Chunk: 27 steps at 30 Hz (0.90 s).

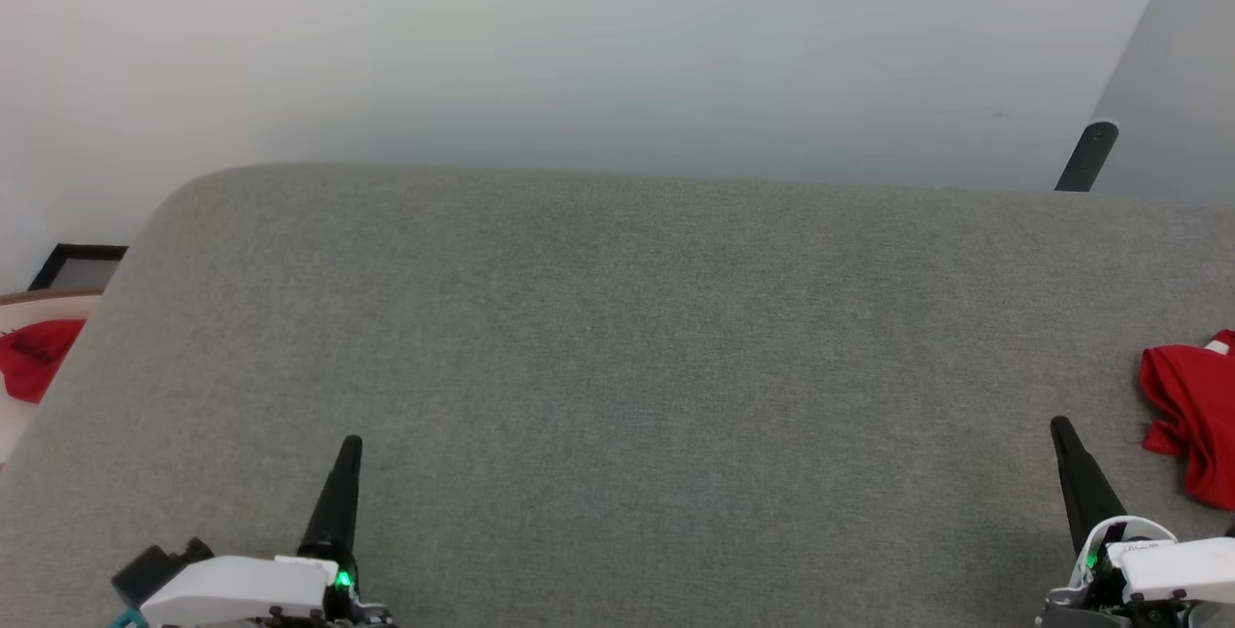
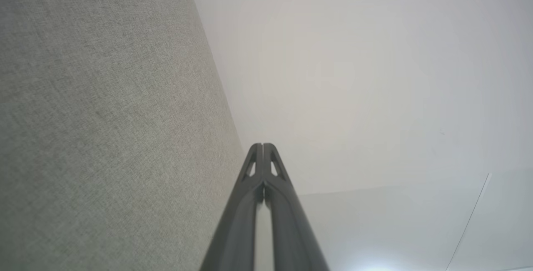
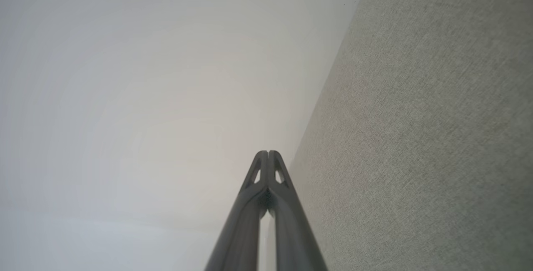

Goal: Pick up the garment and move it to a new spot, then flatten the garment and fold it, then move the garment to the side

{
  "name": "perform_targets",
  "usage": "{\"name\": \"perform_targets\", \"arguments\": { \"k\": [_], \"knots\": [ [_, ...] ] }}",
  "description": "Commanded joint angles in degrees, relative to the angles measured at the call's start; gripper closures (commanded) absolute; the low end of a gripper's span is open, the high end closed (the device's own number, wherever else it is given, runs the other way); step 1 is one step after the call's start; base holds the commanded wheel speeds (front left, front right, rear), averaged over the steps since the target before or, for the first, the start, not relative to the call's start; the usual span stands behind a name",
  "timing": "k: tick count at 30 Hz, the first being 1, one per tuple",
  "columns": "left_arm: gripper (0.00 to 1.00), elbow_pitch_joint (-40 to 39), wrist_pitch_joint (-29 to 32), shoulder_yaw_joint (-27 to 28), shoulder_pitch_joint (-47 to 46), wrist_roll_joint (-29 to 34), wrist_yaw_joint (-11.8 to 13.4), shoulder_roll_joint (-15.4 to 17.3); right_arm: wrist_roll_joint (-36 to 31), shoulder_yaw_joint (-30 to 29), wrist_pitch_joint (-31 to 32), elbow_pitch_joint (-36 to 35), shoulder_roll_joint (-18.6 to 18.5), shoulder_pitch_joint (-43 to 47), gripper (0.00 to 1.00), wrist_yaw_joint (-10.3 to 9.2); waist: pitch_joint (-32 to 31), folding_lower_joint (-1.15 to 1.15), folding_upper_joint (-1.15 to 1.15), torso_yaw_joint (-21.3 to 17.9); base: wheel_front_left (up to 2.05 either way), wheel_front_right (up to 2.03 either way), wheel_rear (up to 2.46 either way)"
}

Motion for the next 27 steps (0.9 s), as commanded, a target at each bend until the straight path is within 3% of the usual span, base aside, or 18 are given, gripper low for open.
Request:
{"name": "perform_targets", "arguments": {
  "k": [1, 27],
  "knots": [
    [1.00, 0.0, 0.5, 0.3, -0.9, -1.0, -0.3, 0.0, 1.3, -0.1, 0.1, 0.1, 0.1, -0.9, 1.00, 0.02, 0.0, 0.00, 0.00, 0.0, 0.00, 0.00, 0.00],
    [1.00, 1.4, 3.4, 1.6, -3.1, -10.4, -0.3, -1.0, 9.7, -0.1, 1.1, 2.7, 1.1, -3.3, 1.00, 0.02, 0.7, 0.00, 0.00, 0.2, 0.00, 0.00, 0.00]
  ]
}}
